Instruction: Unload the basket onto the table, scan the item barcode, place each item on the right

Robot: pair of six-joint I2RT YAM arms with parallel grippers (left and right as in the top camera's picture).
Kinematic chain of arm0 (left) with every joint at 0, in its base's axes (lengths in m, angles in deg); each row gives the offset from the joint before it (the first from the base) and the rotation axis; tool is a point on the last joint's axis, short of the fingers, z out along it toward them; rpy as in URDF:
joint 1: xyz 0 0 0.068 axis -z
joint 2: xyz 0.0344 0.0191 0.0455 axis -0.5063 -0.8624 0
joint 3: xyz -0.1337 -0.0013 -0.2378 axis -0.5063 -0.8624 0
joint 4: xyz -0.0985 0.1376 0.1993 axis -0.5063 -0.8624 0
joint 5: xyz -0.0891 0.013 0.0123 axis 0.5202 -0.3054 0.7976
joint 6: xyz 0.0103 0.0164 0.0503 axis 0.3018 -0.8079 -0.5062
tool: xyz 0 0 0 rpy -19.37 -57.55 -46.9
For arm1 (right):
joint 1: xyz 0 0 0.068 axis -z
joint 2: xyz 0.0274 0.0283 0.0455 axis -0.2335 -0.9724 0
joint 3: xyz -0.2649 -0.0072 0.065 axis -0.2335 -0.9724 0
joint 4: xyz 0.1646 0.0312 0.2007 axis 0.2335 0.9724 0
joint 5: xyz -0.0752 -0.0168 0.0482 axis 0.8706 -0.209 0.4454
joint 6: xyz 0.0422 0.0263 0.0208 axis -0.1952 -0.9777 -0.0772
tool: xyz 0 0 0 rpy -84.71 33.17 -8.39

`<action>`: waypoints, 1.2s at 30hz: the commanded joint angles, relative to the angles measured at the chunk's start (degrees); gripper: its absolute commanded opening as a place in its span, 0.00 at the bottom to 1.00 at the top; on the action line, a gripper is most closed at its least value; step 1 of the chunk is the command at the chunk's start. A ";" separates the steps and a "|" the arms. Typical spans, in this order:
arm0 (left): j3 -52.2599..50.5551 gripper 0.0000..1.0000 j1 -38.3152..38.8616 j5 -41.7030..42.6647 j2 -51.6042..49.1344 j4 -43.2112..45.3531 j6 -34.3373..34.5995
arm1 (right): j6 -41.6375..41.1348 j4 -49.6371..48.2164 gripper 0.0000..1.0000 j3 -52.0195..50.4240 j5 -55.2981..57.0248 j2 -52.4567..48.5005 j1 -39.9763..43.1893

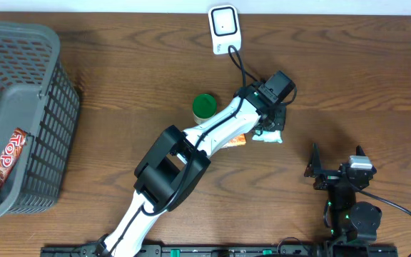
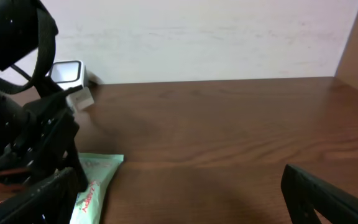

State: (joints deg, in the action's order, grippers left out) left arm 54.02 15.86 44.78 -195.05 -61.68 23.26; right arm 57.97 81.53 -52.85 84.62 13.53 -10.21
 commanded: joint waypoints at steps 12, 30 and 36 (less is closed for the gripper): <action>1.44 0.08 -1.84 -2.71 1.66 -3.15 -0.68 | 0.83 0.24 0.99 -0.07 0.13 0.24 -0.50; -2.82 0.08 -1.99 -1.22 -0.98 -5.29 -1.07 | 0.83 0.24 0.99 -0.07 0.13 0.24 -0.50; 0.63 0.08 -2.56 -5.57 4.66 -7.04 -3.72 | 0.83 0.24 0.99 -0.07 0.13 0.24 -0.50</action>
State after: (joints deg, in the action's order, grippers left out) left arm 52.21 13.88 43.08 -194.74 -67.41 21.75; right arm 57.94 81.53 -52.85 84.62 13.55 -10.21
